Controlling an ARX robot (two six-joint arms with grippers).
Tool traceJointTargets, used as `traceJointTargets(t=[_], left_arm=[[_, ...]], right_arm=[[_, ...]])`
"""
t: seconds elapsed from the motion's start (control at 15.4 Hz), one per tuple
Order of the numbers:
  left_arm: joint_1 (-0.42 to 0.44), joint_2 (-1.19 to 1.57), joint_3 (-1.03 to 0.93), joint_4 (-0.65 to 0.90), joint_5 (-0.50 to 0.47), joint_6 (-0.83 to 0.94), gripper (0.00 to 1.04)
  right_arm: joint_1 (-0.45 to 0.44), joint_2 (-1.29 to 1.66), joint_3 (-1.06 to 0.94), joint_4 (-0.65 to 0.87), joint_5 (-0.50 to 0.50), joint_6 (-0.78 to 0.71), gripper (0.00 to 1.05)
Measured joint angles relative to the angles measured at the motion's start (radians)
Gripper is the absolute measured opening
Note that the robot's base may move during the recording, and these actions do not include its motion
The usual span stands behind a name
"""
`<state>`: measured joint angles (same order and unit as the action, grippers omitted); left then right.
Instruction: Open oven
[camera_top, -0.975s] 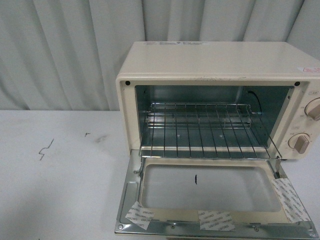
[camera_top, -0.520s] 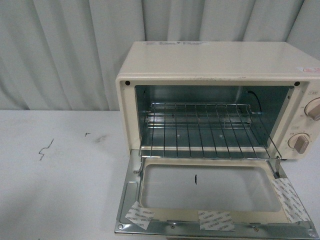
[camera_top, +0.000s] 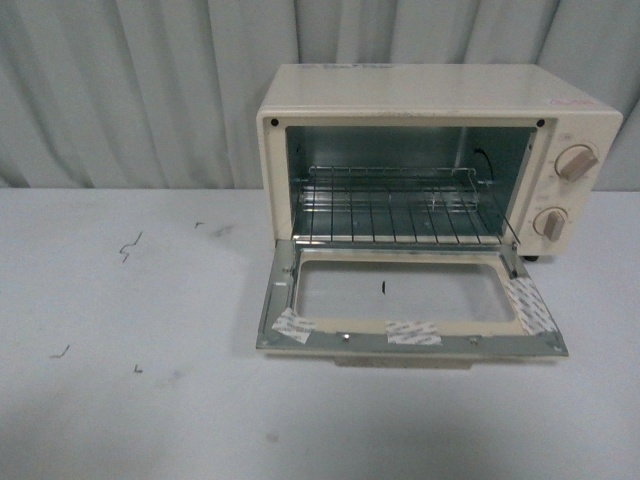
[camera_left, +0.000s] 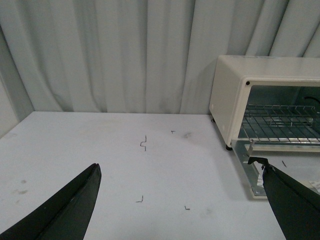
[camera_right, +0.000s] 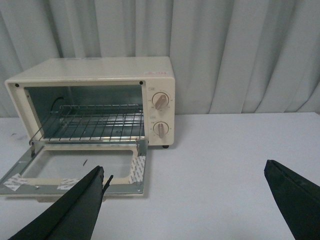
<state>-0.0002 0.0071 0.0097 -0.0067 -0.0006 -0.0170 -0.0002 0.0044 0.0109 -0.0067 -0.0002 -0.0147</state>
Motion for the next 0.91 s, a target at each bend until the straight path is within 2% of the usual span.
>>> traceJointTargets(t=[0.91], left_arm=[[0.000, 0.000, 0.000, 0.004, 0.000, 0.000, 0.98]], right_arm=[[0.000, -0.002, 0.000, 0.003, 0.000, 0.000, 0.98]])
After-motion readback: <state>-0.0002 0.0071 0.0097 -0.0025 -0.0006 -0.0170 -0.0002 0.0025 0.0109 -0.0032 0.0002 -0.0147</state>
